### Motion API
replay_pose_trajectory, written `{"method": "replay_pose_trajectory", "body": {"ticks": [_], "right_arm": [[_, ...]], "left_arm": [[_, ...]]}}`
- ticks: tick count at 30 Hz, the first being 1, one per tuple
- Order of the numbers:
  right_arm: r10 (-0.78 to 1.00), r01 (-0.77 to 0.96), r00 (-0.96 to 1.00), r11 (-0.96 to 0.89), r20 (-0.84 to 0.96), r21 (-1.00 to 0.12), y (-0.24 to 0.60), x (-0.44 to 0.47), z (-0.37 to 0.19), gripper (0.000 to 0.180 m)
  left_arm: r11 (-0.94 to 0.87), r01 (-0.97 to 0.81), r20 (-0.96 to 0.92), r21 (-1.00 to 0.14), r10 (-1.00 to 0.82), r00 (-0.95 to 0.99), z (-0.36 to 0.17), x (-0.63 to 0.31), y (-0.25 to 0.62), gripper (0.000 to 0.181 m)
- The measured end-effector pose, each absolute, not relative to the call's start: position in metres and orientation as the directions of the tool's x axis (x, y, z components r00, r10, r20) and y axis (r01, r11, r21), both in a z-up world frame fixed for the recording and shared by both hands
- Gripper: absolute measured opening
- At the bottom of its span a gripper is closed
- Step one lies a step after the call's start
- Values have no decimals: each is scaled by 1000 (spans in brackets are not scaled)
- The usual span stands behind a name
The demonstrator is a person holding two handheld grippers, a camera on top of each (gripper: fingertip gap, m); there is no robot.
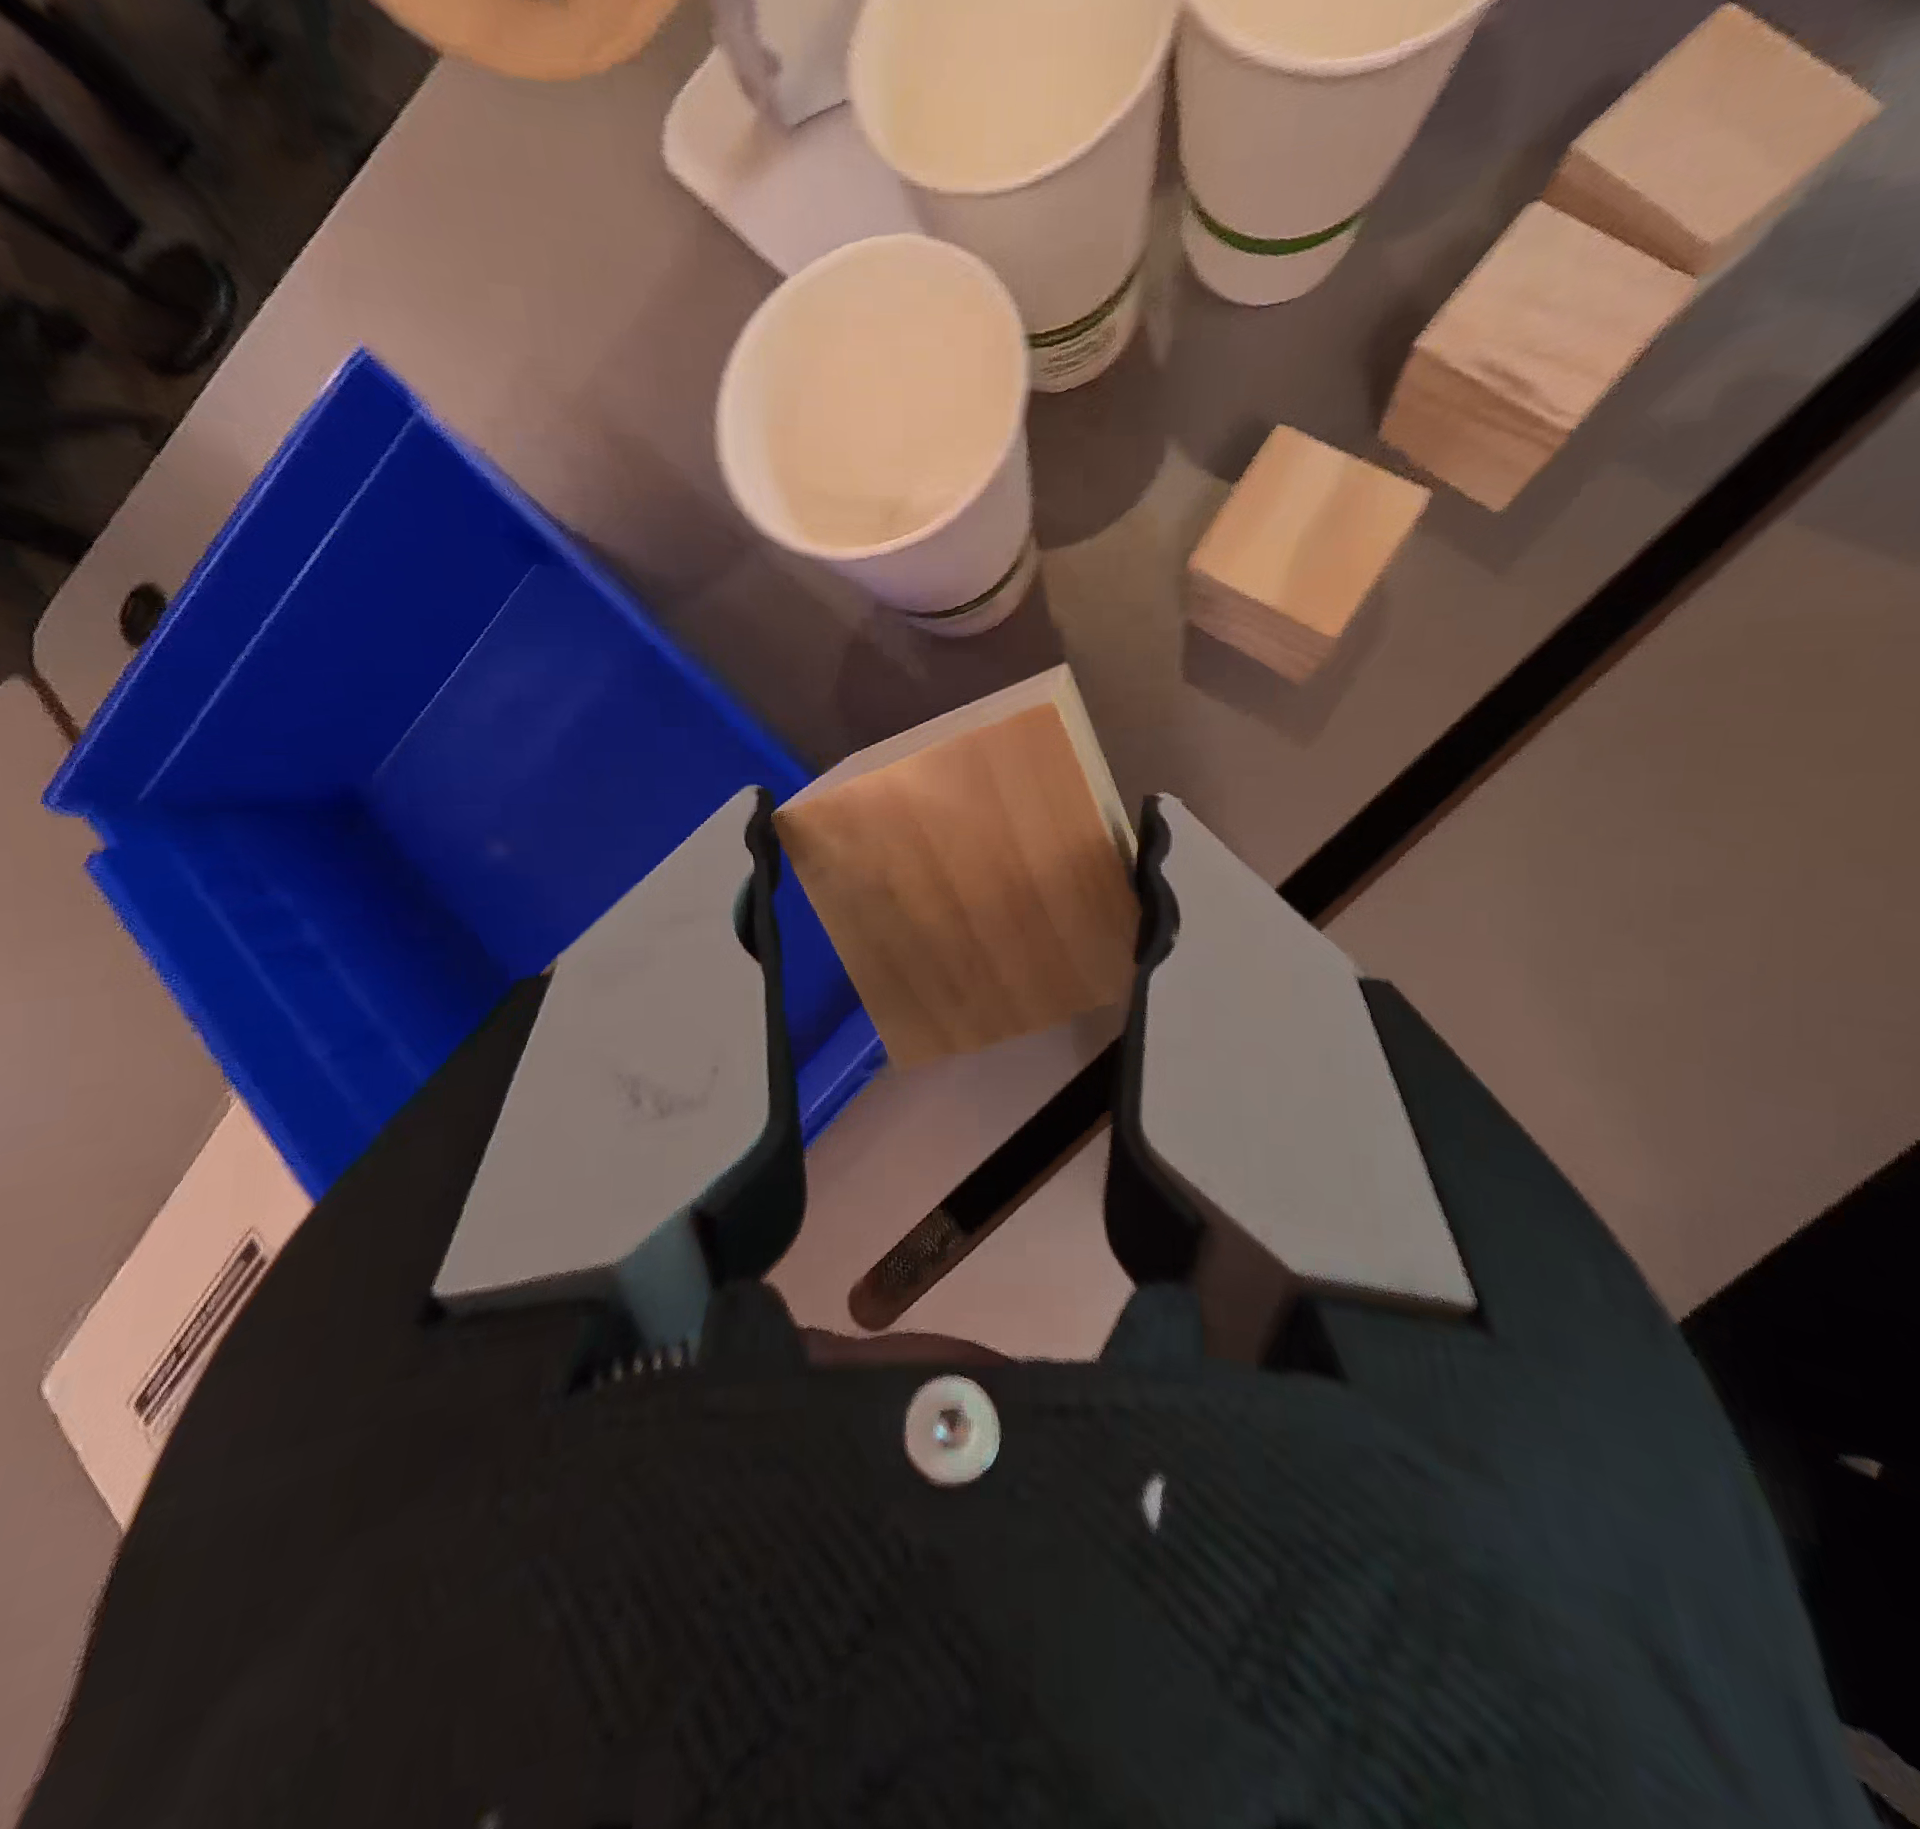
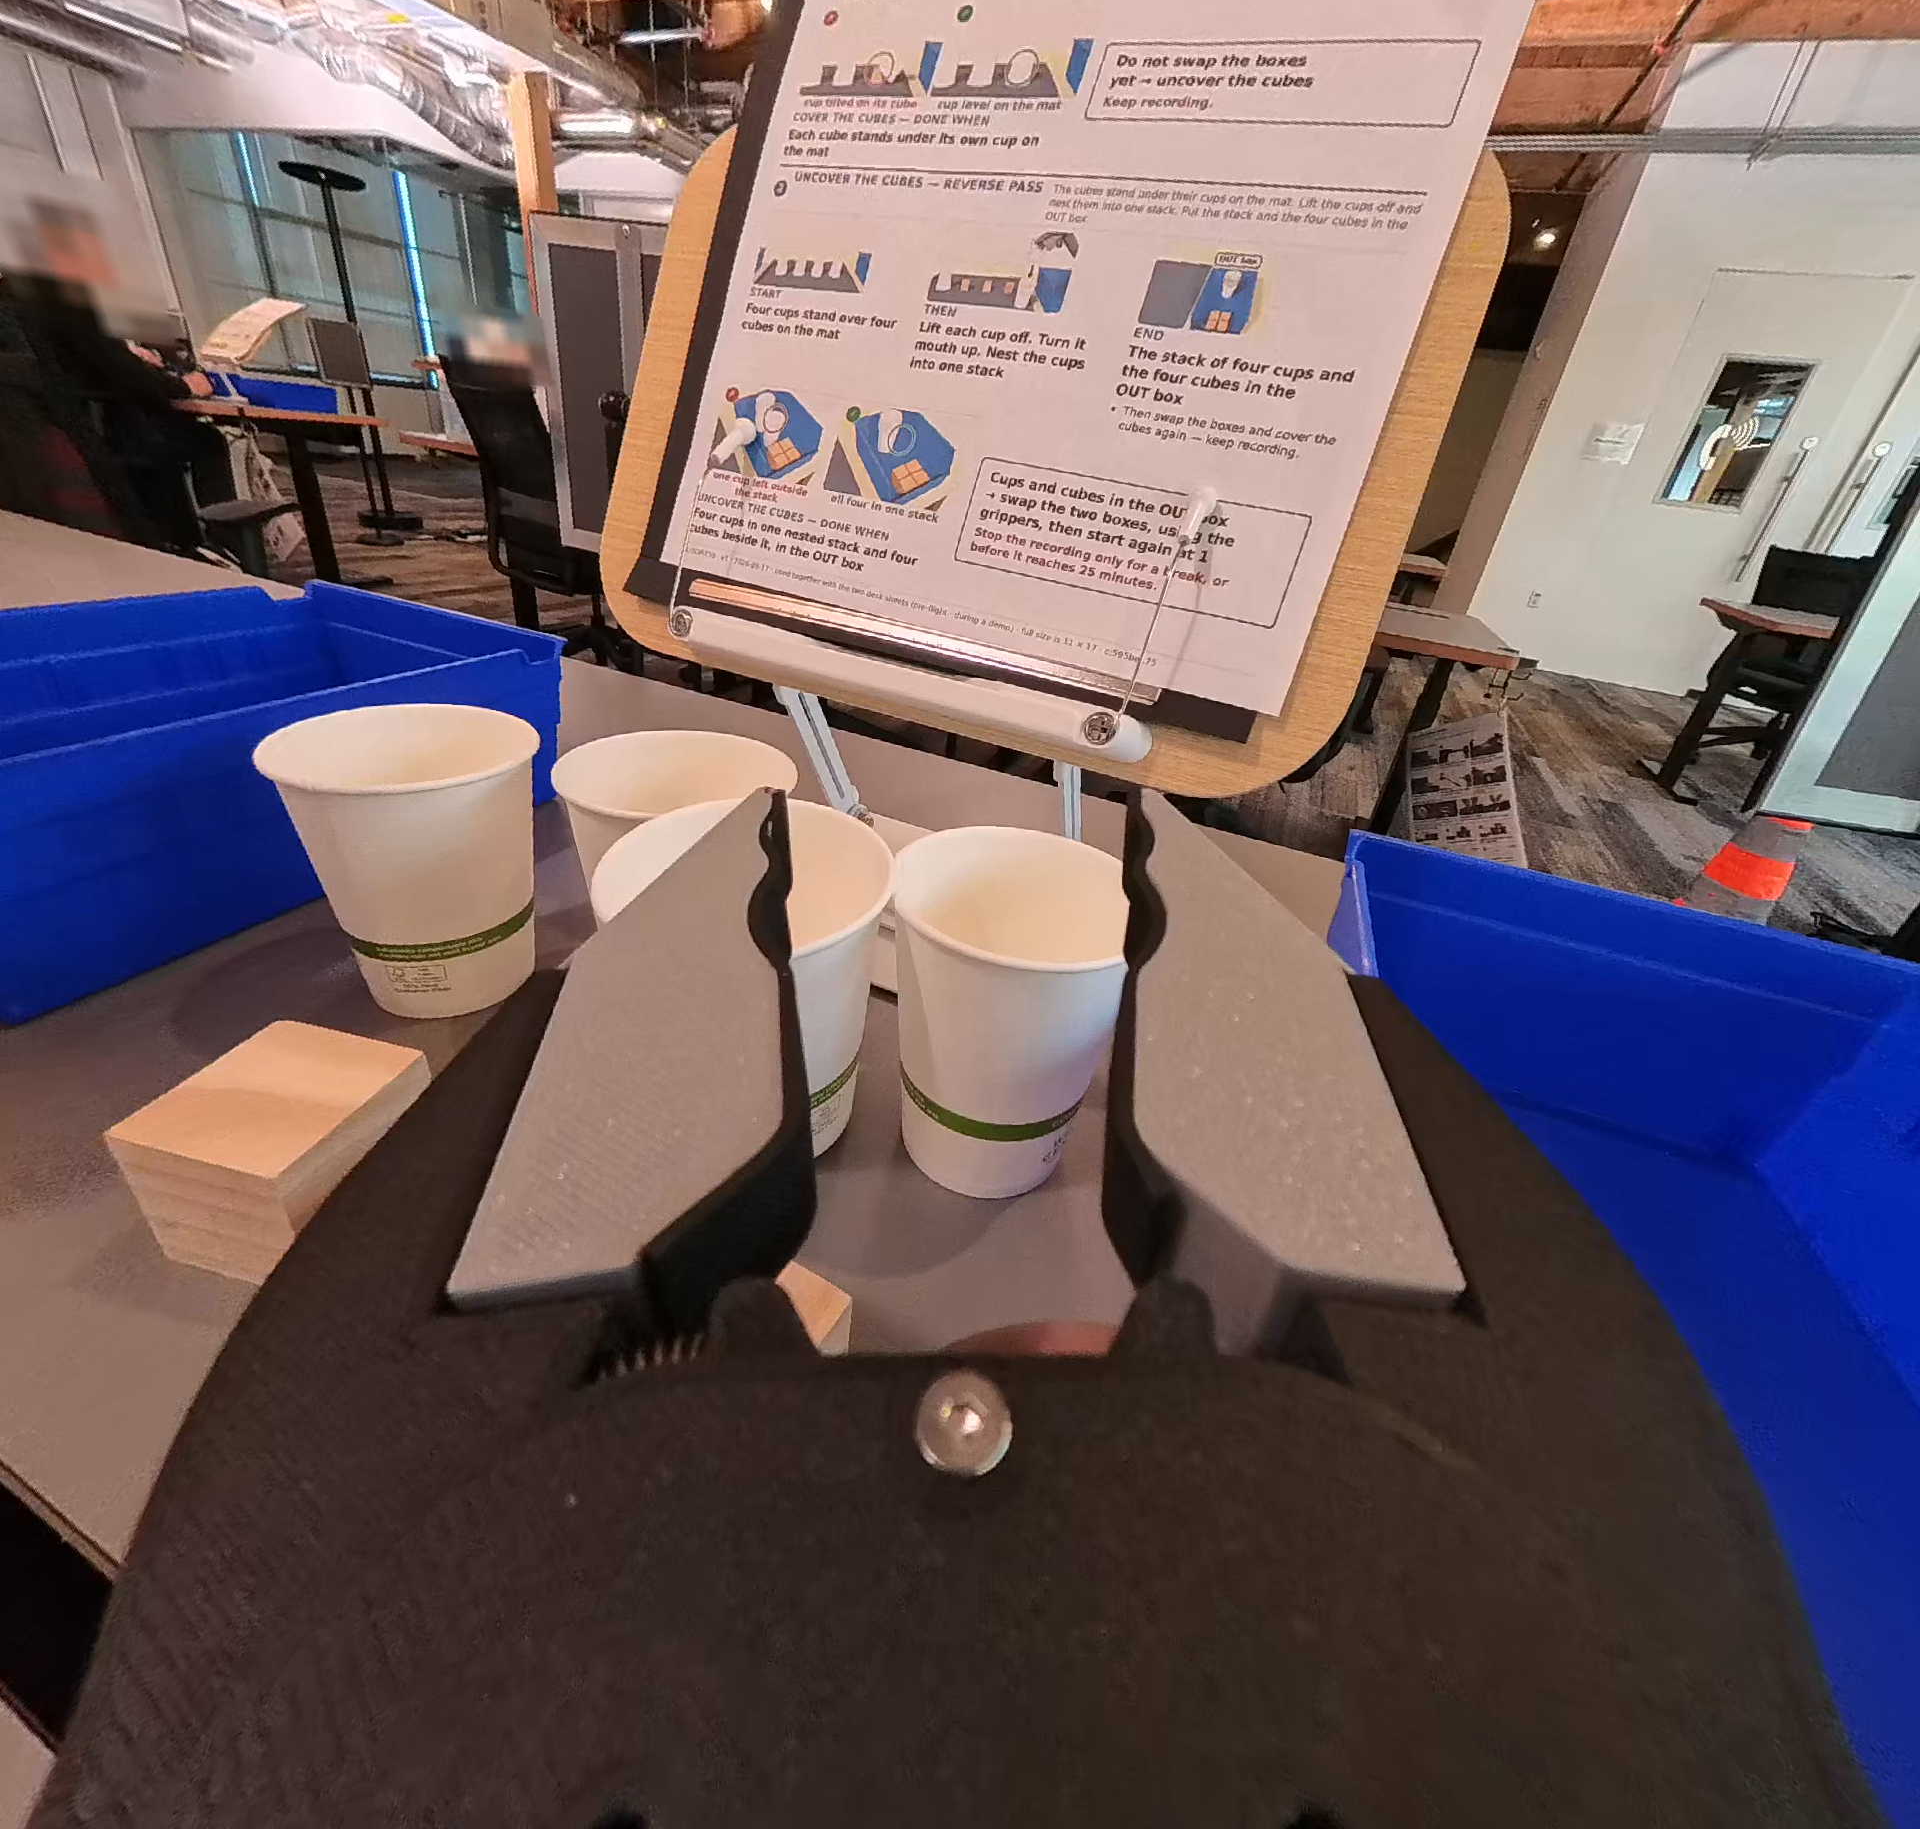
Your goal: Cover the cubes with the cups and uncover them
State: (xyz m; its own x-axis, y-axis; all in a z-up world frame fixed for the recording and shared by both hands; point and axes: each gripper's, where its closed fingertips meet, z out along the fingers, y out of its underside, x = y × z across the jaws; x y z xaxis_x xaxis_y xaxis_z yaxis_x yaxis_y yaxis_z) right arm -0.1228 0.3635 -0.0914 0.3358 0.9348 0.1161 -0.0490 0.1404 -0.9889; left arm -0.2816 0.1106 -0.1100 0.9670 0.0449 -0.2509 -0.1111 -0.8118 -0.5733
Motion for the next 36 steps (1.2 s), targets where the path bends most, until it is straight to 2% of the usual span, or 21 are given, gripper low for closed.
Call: {"method": "replay_pose_trajectory", "body": {"ticks": [6, 17, 21, 26, 30, 36], "right_arm": [[935, -53, 337, 137, 111, -989, 365, -122, -91, 62], [935, -62, 336, 139, 111, -988, 364, -121, -88, 62], [935, -64, 337, 138, 109, -988, 364, -120, -87, 62], [937, -67, 334, 138, 108, -988, 364, -120, -86, 62], [939, -69, 328, 134, 105, -989, 363, -119, -85, 62], [943, -78, 317, 130, 99, -988, 362, -118, -83, 62]], "left_arm": [[-837, -172, -242, -520, -49, 969, -143, -248, 130, 68], [-879, -136, -188, -457, -54, 981, -195, -245, 152, 68], [-904, -161, -242, -397, -67, 968, -215, -248, 156, 68], [-921, -103, -214, -376, -22, 977, -240, -250, 159, 68], [-912, -65, -167, -404, 3, 986, -246, -246, 163, 67], [-867, -54, -168, -495, 35, 985, -219, -251, 164, 66]]}}
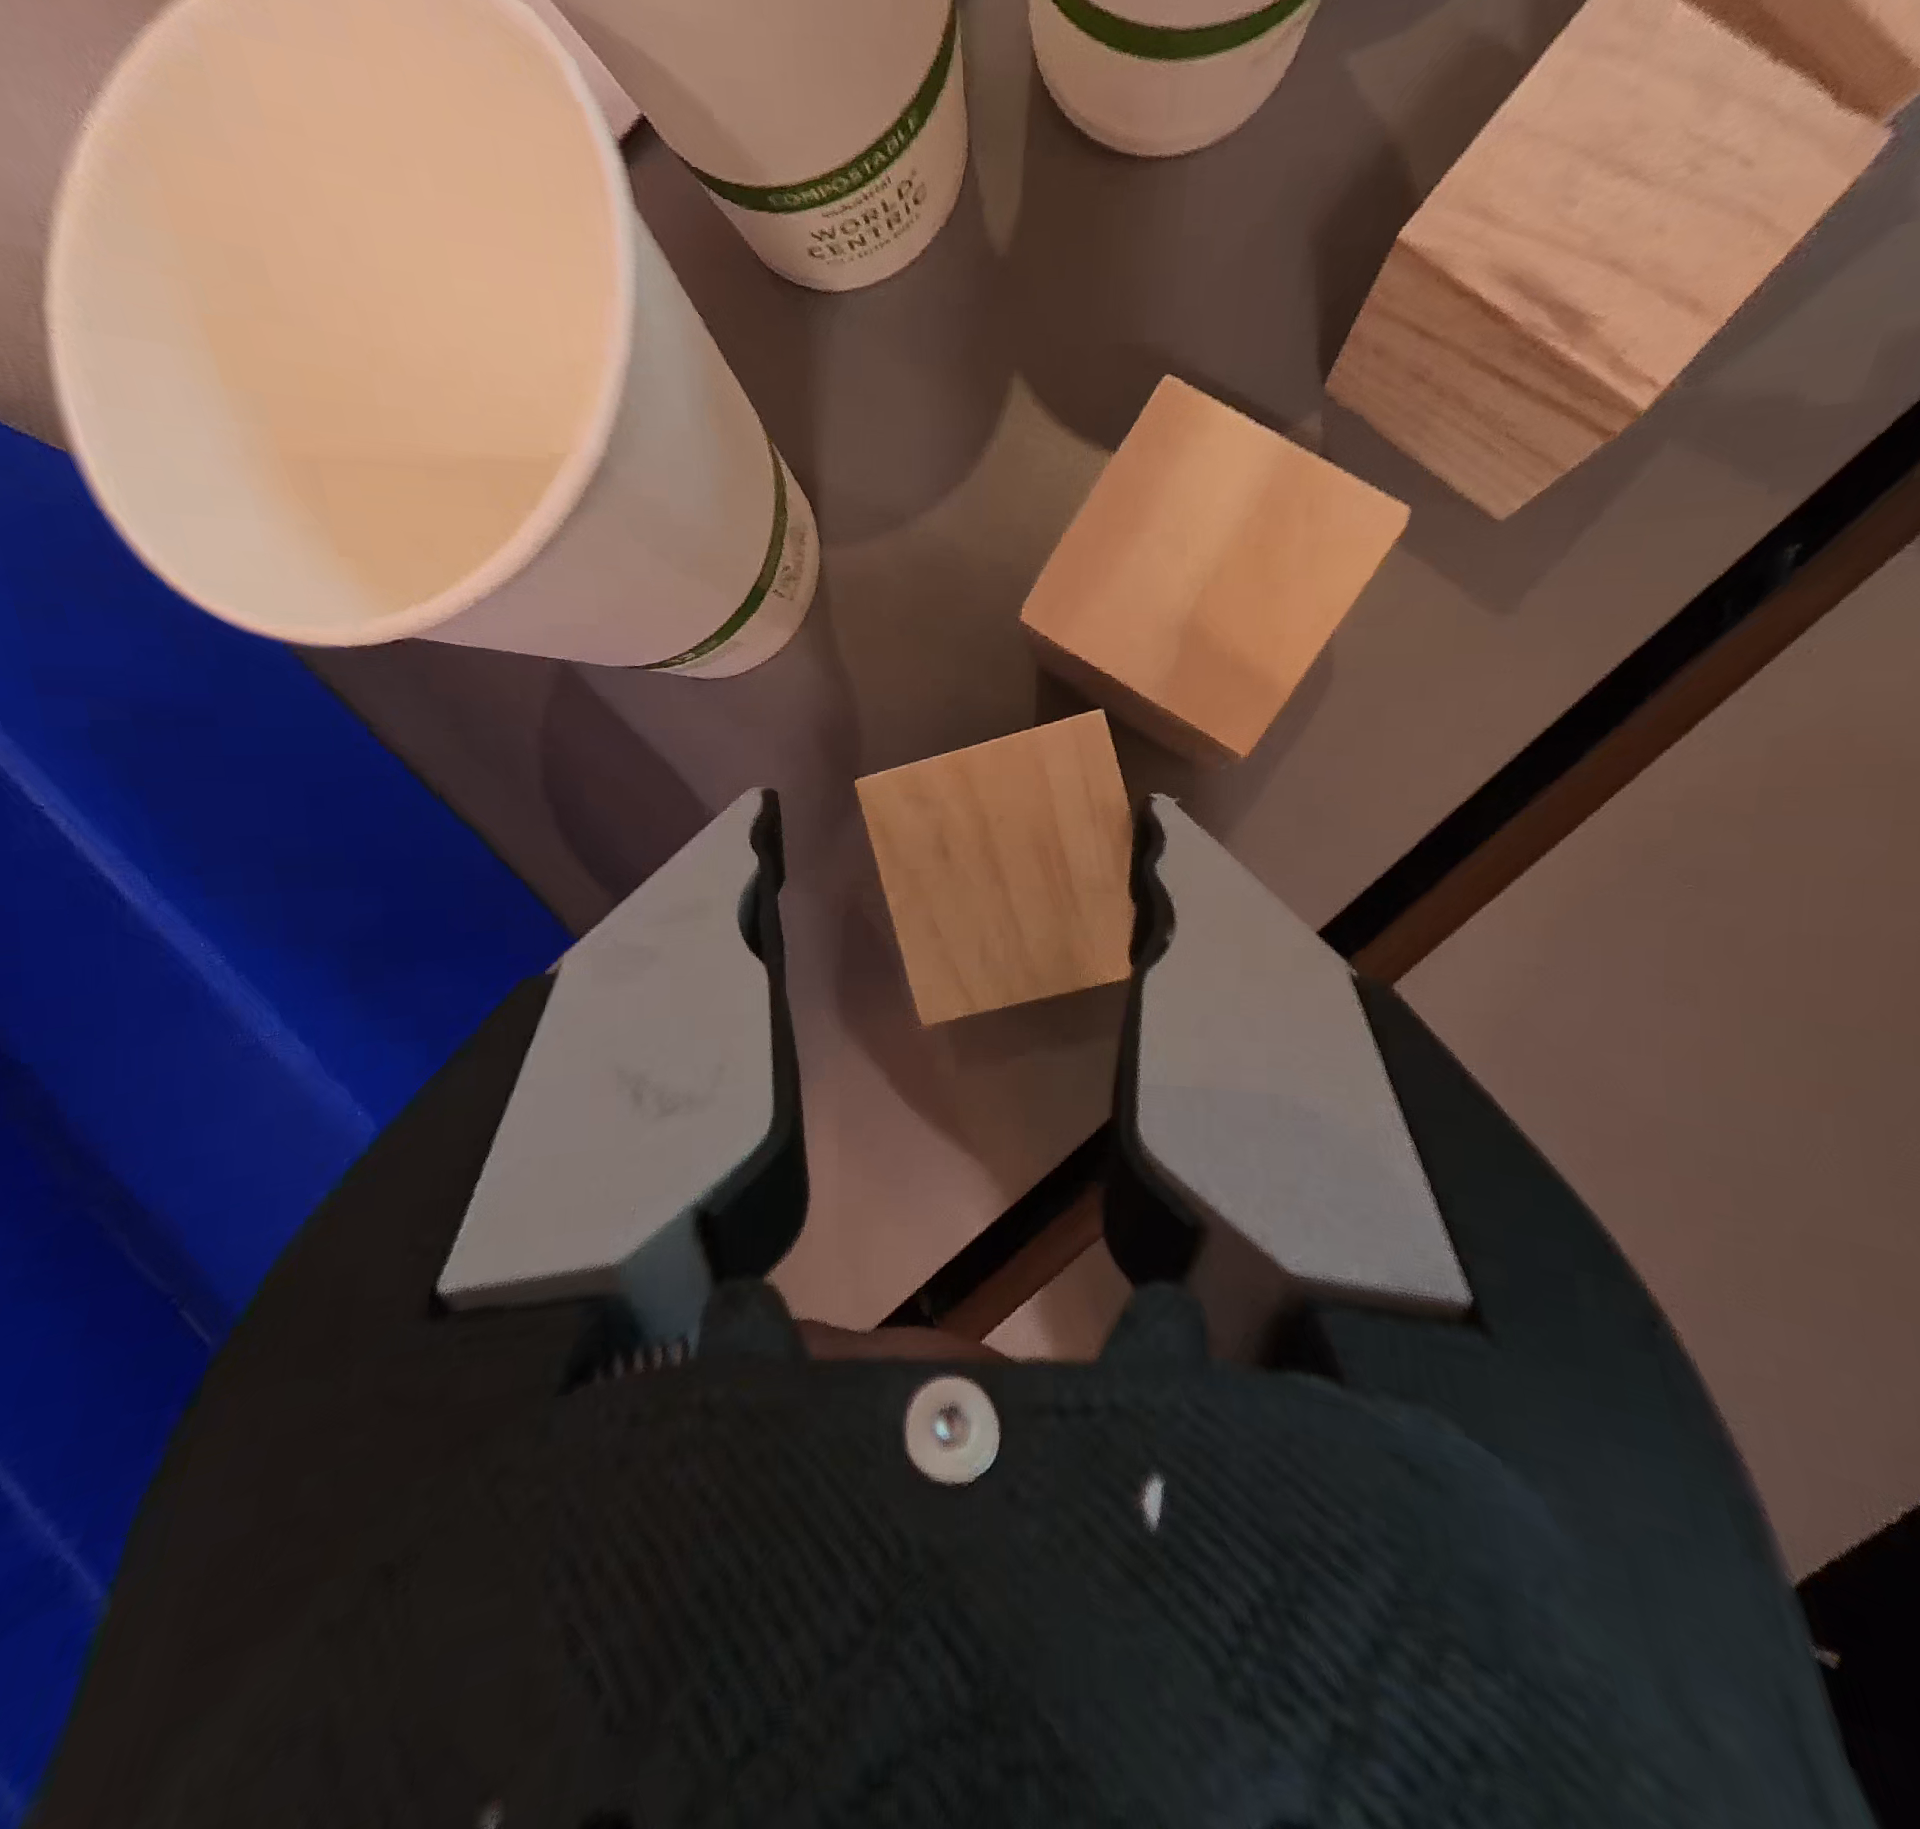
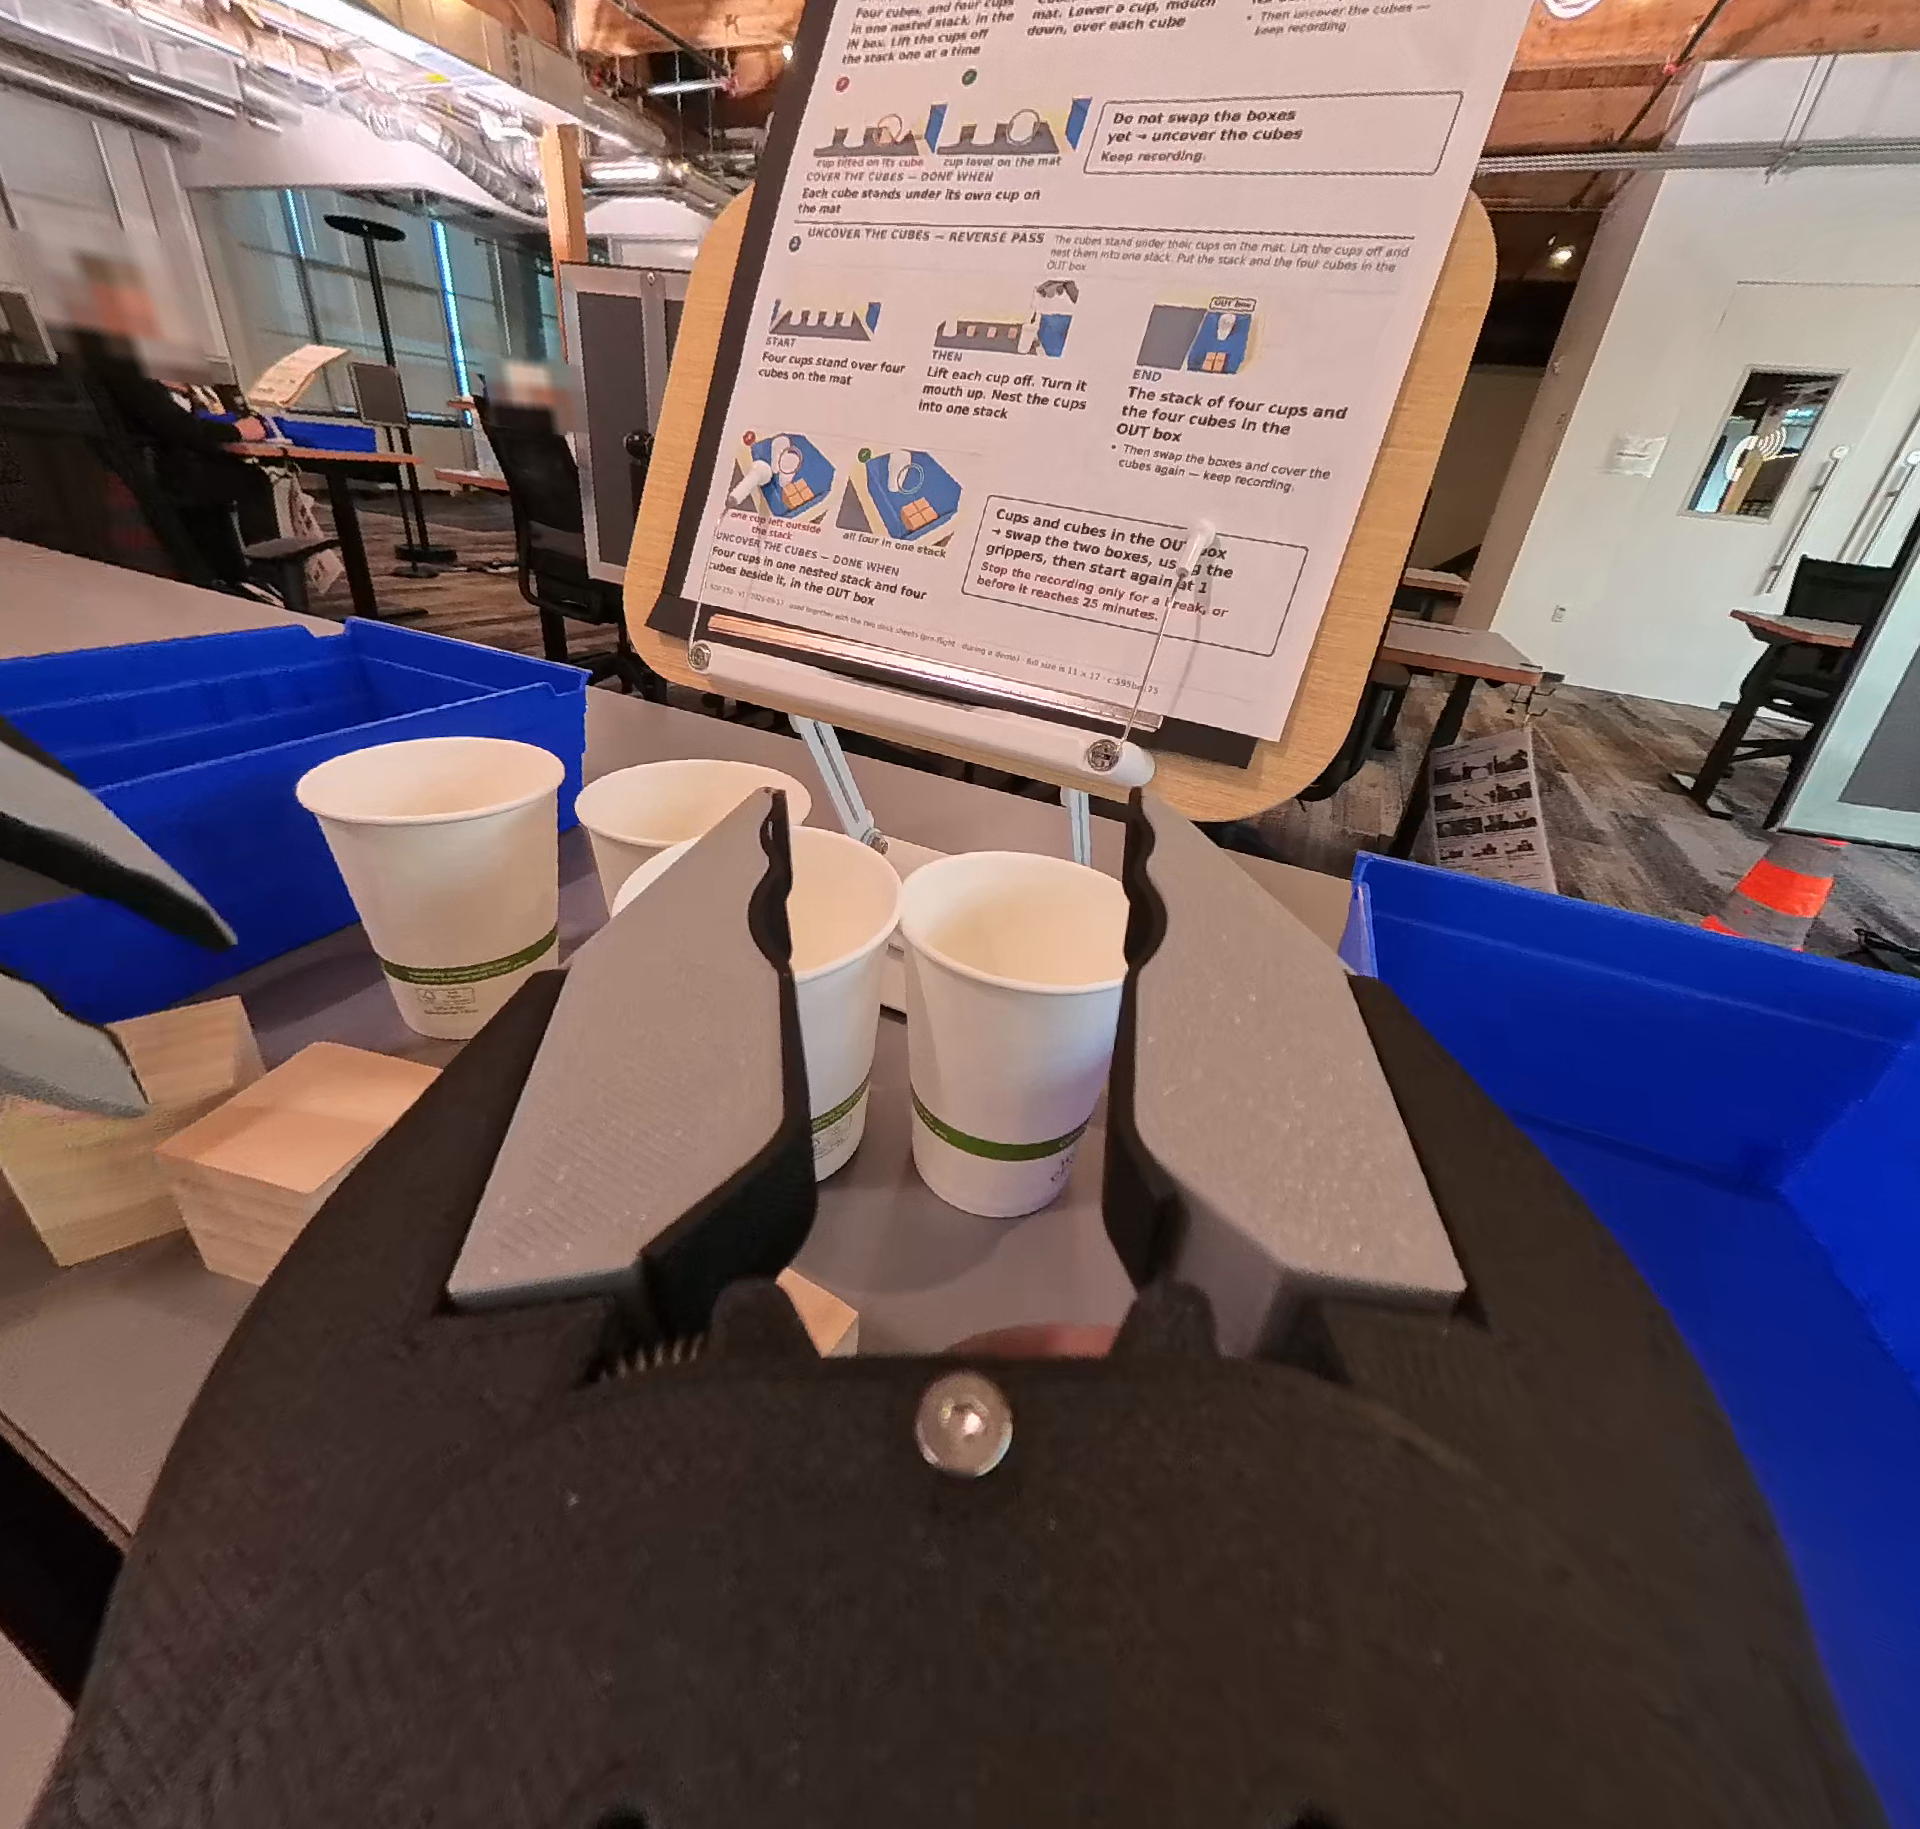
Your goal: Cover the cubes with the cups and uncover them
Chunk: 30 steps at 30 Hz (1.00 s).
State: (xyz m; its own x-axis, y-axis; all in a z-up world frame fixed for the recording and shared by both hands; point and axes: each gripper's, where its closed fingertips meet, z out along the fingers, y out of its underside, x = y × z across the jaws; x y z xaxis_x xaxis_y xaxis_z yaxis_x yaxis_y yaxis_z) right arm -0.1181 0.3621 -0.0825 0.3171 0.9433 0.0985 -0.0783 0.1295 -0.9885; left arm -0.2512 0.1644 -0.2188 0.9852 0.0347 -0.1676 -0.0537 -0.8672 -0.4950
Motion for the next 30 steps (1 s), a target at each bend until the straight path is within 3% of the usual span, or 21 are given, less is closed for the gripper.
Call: {"method": "replay_pose_trajectory", "body": {"ticks": [6, 11, 15, 21, 30], "right_arm": [[942, -68, 316, 140, 112, -988, 361, -120, -84, 62], [938, -61, 325, 145, 117, -988, 363, -120, -86, 62], [935, -60, 335, 142, 114, -988, 366, -119, -87, 62], [934, -62, 339, 139, 110, -988, 368, -118, -86, 62], [937, -80, 336, 126, 93, -989, 368, -116, -83, 62]], "left_arm": [[-766, -43, -158, -641, 77, 984, -185, -247, 170, 63], [-717, -106, -112, -689, -39, 993, -178, -201, 190, 62], [-695, -250, -171, -675, -182, 968, -177, -164, 219, 61], [-714, -431, -214, -551, -378, 901, -207, -130, 258, 61], [-792, -431, -126, -432, -420, 899, -243, -143, 273, 62]]}}
